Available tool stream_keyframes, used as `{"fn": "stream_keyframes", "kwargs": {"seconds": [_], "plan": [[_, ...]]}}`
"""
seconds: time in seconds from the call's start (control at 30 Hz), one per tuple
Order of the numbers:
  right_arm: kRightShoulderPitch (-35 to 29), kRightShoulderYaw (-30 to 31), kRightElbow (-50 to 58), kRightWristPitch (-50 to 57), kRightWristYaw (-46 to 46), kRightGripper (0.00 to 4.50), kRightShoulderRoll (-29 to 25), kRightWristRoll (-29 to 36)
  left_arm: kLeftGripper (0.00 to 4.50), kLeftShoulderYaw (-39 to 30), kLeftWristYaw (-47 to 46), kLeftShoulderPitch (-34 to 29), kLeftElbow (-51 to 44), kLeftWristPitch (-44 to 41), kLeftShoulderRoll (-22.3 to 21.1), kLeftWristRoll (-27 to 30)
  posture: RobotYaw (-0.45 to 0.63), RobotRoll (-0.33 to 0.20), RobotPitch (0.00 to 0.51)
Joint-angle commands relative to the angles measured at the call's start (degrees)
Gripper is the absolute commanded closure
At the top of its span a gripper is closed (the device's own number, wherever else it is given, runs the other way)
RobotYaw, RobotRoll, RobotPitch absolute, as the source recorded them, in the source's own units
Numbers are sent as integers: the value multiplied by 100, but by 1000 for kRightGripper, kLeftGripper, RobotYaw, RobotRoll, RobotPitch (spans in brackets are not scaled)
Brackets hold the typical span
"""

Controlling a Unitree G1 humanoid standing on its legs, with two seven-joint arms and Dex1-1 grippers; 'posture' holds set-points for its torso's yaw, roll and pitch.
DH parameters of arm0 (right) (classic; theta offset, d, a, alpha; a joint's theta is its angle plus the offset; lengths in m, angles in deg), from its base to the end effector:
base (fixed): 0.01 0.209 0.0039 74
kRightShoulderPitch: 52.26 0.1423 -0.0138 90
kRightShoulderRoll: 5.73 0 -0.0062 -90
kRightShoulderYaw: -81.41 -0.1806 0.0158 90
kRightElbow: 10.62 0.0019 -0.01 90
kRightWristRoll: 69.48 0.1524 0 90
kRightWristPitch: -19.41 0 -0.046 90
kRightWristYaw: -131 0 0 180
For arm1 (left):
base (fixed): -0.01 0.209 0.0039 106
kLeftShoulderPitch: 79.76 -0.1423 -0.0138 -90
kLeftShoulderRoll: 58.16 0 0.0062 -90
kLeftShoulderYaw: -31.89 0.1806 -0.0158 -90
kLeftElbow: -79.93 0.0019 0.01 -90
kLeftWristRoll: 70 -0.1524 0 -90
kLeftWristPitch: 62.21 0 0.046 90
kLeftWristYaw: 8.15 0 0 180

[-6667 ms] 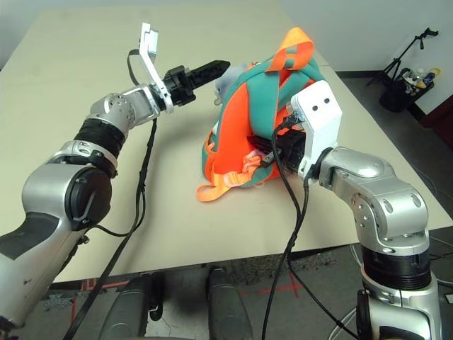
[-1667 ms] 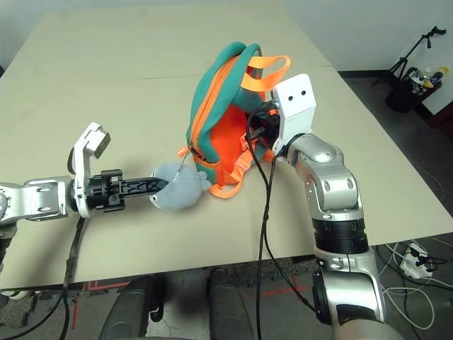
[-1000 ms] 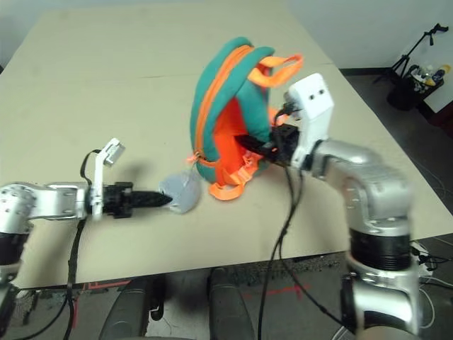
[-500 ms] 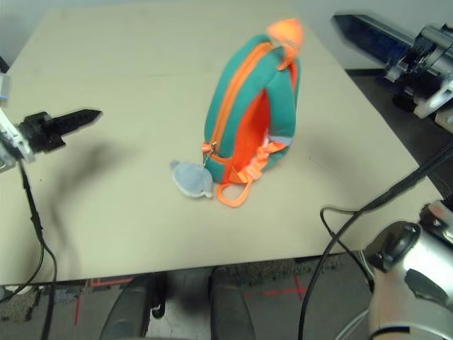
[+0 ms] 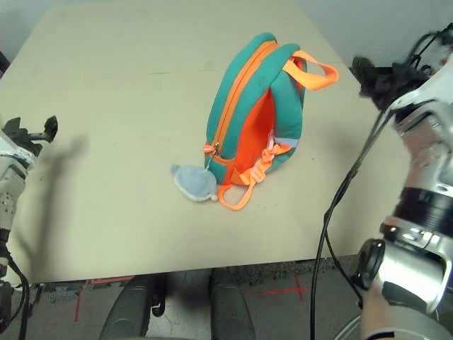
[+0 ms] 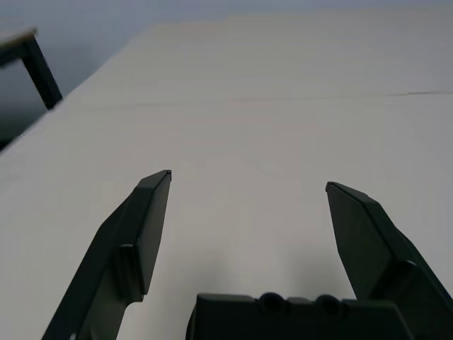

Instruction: Put the pencil case into the backpack and zip it.

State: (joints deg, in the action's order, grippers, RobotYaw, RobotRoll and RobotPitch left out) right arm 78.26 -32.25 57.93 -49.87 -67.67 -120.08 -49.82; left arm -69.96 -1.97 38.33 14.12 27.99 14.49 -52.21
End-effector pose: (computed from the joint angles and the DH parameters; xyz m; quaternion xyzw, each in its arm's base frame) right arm 0.2873 -0.3323 0.2380 -0.0233 -0.1009 -0.0471 0.9935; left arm 0.2916 0.2965 0.1493 0.0796 -0.0903 0.0832 0.9892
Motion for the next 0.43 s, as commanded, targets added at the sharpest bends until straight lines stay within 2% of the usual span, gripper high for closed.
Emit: {"fn": "stream_keyframes", "kwargs": {"seconds": [0.03,0.13,0.27,0.43], "plan": [[-200,146,-386,-574,-8,0,222,-238,24,5,-17,9,432,527,150,-440,116,0,188],[-264,151,-889,-1052,-53,0,404,-324,24,96,-5,57,706,836,310,-755,96,0,203],[-573,470,-1349,-1943,-272,0,551,-686,24,25,-64,21,1106,1092,428,-968,75,0,212],[-795,473,-1538,-2249,-340,0,737,-686,24,32,-110,37,1480,1233,615,-1100,67,0,215]]}}
